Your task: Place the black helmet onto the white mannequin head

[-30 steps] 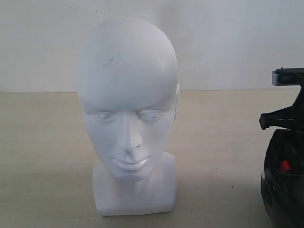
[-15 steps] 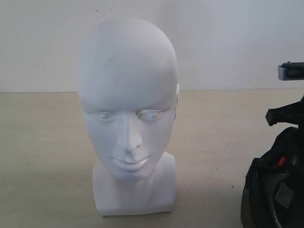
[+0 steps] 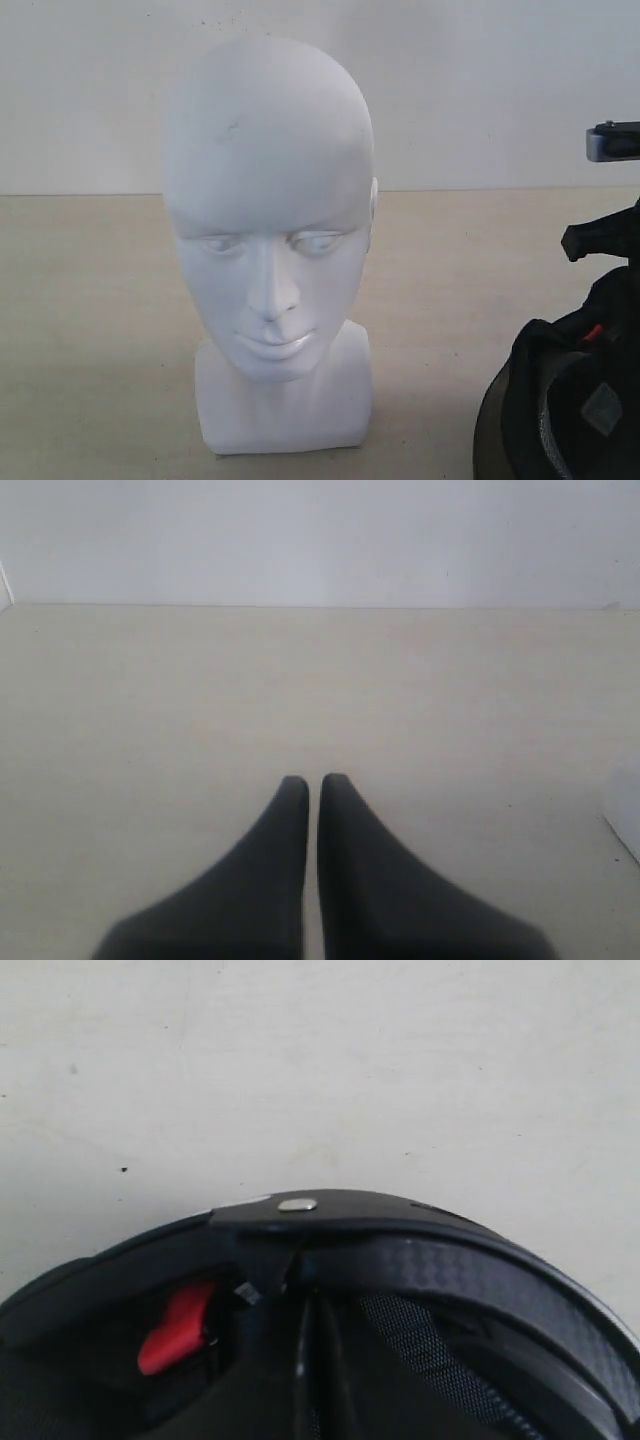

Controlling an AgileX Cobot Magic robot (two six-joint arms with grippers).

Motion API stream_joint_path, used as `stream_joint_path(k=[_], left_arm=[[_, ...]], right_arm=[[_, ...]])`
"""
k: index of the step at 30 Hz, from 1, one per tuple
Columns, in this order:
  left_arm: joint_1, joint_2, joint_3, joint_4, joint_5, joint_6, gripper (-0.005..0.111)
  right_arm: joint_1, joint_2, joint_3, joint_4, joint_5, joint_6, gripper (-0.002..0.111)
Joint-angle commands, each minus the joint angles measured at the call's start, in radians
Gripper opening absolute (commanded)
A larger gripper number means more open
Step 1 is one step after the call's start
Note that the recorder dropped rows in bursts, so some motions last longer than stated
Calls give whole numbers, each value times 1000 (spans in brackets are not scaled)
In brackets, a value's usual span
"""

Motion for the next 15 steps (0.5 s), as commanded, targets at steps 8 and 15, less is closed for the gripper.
stream_joint_path(k=[8,15], left_arm=[[-3,-3,-1,-3,-2,-6,4],[-3,-3,-1,-3,-2,-6,4]], right_arm=[[-2,33,-5,151,-27,-158,0],[-2,33,-5,119,-6,-119,0]])
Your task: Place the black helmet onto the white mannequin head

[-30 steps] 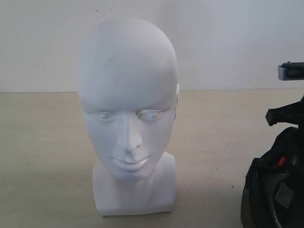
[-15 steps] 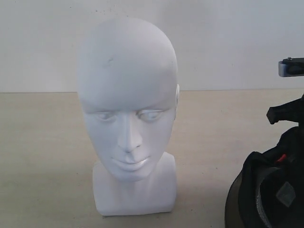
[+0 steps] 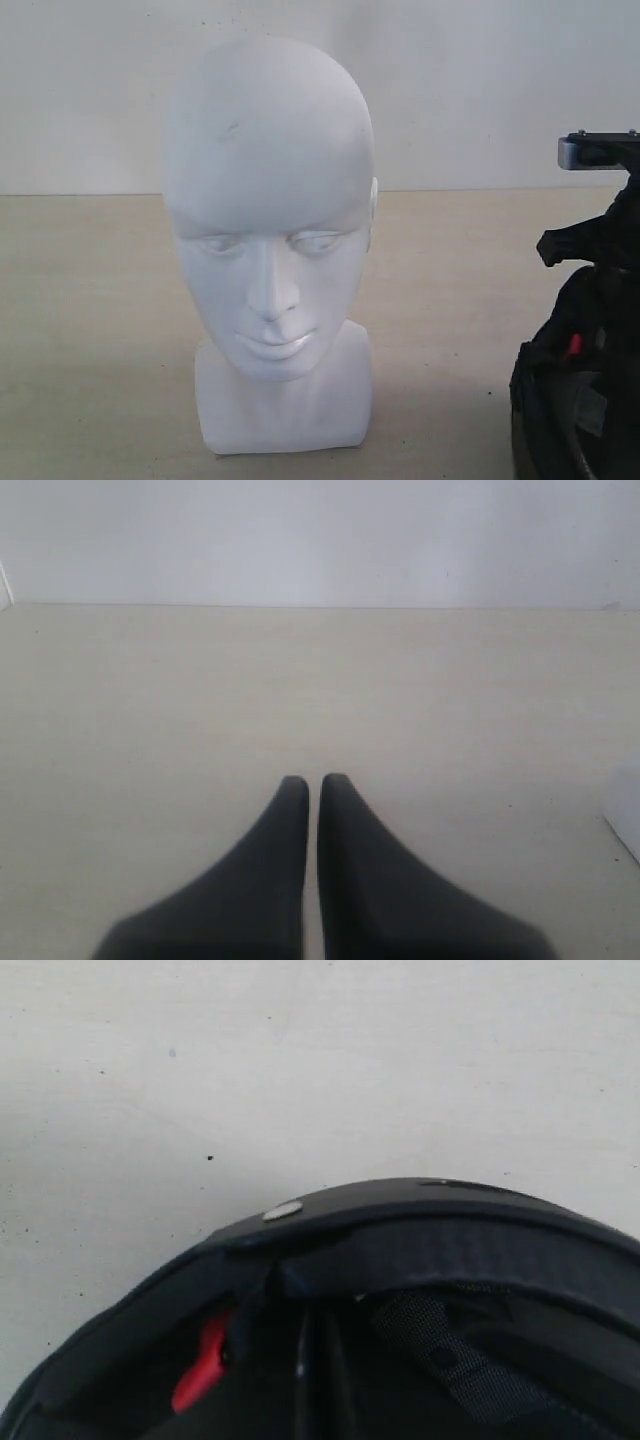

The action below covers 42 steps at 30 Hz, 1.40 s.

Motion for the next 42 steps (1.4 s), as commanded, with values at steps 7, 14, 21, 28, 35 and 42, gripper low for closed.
stream_joint_path(k=[7,14,21,28,35,42], left_arm=[[-3,-3,-1,-3,-2,-6,4],[-3,-3,-1,-3,-2,-6,4],[-3,-3,-1,-3,-2,-6,4],[-3,-3,-1,-3,-2,-6,4],[-3,-3,-1,-3,-2,-6,4],[-3,-3,-1,-3,-2,-6,4]], right_arm=[[-2,-72,-5,-128,81,112,0],[-2,-247,-5,-178,203,187,0],[-2,-373,2,120,203,136,1],[161,-433,7,165,203,270,41],[407,-422,7,61,203,605,71],[543,-408,7,-117,203,820,70]])
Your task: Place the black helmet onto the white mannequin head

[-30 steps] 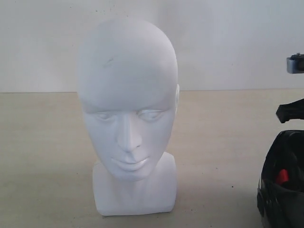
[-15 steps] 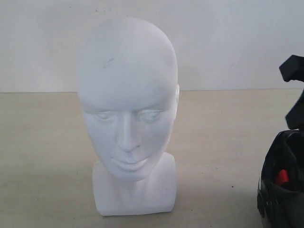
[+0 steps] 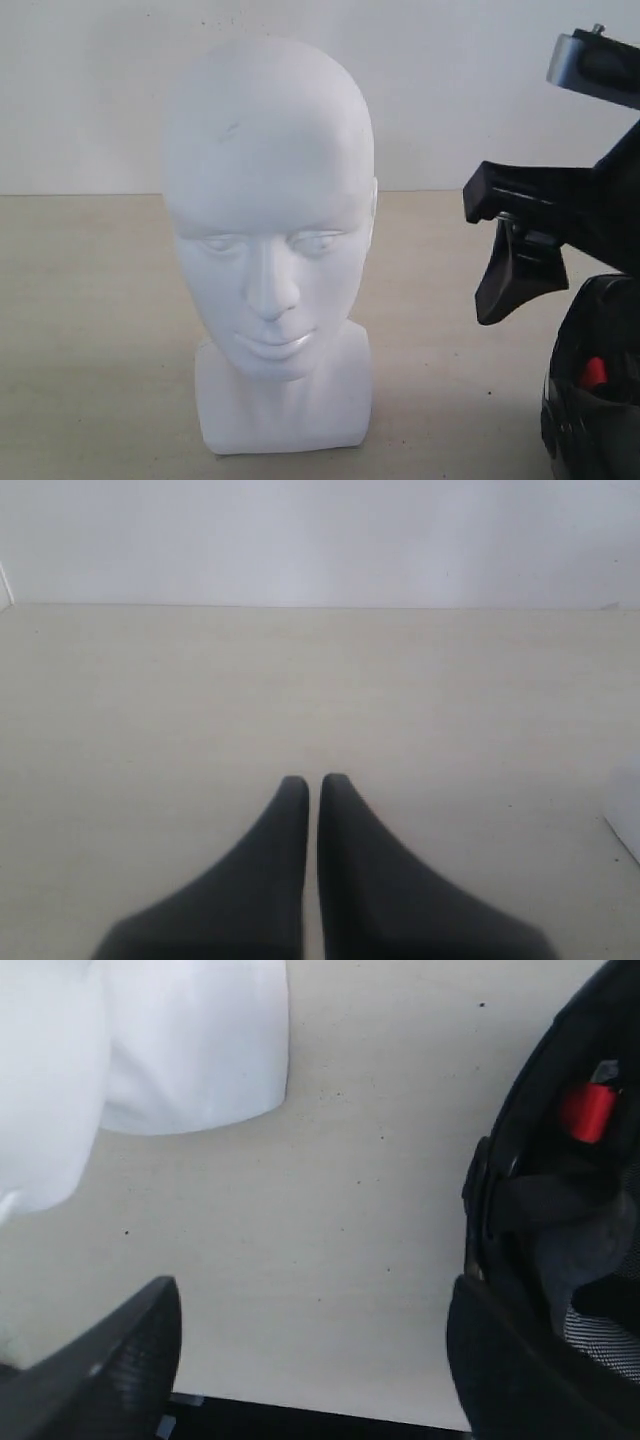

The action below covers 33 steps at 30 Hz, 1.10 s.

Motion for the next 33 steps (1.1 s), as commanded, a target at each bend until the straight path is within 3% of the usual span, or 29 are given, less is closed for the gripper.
stream_joint_path(k=[1,14,22,27,33], left_arm=[[-3,-3,-1,-3,-2,-6,4],[-49,-3,-1,-3,-2,-6,4],[-51,-3,-1,-3,-2,-6,4],[-51,-3,-1,-3,-2,-6,4],[-51,-3,-1,-3,-2,-6,4]], right_arm=[[59,3,5,-110,2,138,70],[63,3,278,-203,2,244,70],[63,70,295,-257,-59,233,70],[63,170,295,-321,-138,289,82],[63,273,295,-351,-198,303,83]])
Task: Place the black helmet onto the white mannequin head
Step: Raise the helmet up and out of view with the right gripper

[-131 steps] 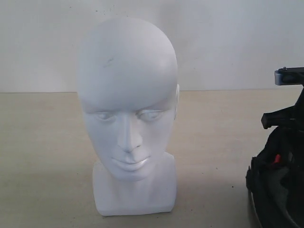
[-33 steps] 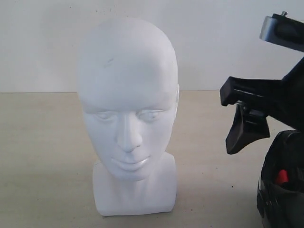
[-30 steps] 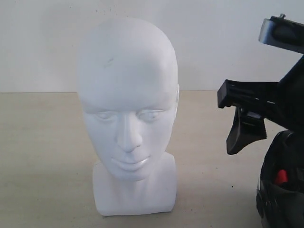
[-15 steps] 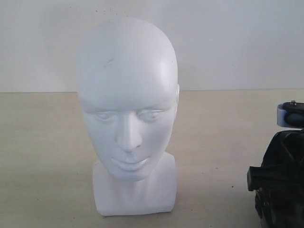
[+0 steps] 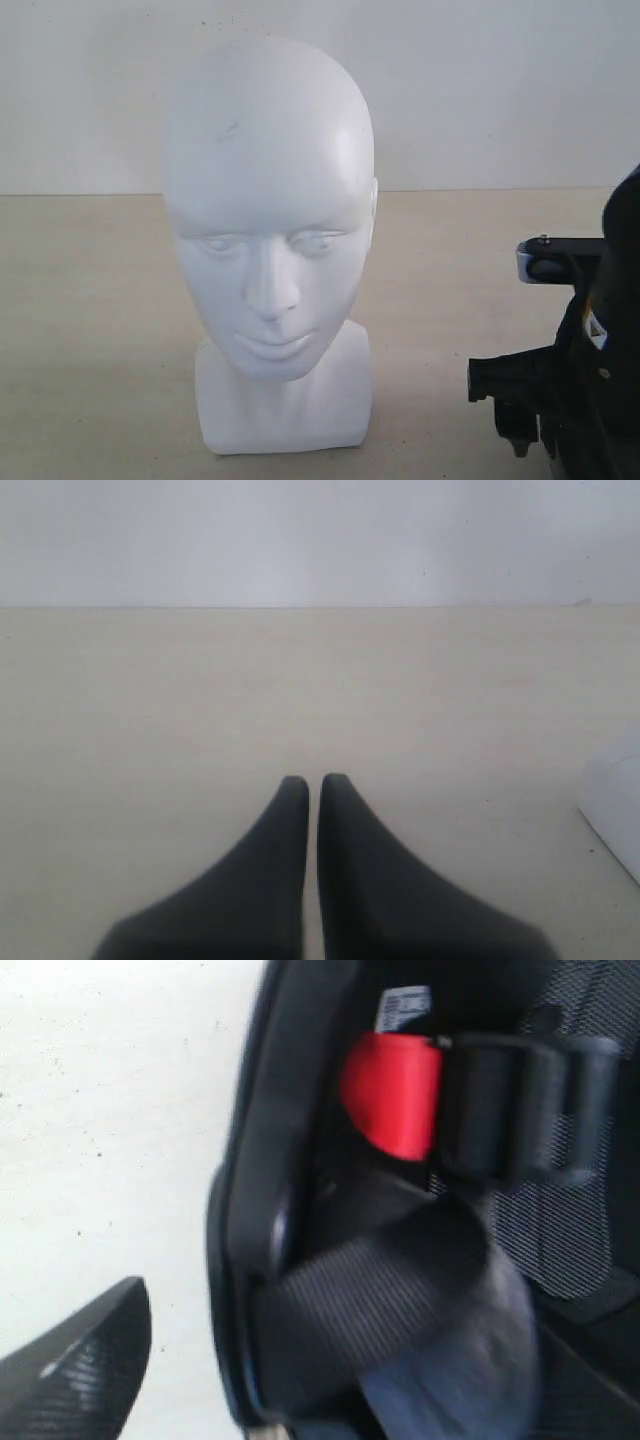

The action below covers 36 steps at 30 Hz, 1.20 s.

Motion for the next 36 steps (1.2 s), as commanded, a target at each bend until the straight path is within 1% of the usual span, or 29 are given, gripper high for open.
stream_joint_path(k=[1,5,9,11,13,15,16,19,22,26,29,33,36], left_arm=[[-10,-3,-1,-3,-2,-6,4],[-10,-3,-1,-3,-2,-6,4],[-10,-3,-1,-3,-2,-6,4],[-10,-3,-1,-3,-2,-6,4],[-10,-3,-1,-3,-2,-6,4],[-10,-3,-1,-3,-2,-6,4],[-10,-3,-1,-3,-2,-6,4],[-10,-3,-1,-3,-2,-6,4],[-10,-3,-1,-3,-2,-6,4],[-10,-3,-1,-3,-2,-6,4],[-10,-3,-1,-3,-2,-6,4],[-10,-3,-1,-3,-2,-6,4],[-10,-3,-1,-3,-2,-6,4]], right_arm=[[1,73,-1,-60,-34,36,83],[1,145,-1,-142,-64,112,83],[1,203,-1,-141,-114,131,82],[1,229,-1,-141,-116,130,79],[1,248,-1,-144,-116,130,67],[1,249,-1,-158,-116,130,50],[1,249,-1,-165,-114,128,39],[1,247,-1,-202,-105,77,0],[1,247,-4,-223,-71,58,0],[1,233,-4,-223,-28,-31,0],[1,198,-9,-239,-11,-46,0],[1,111,-59,-252,-2,-108,0],[1,40,-121,-294,43,-127,0]])
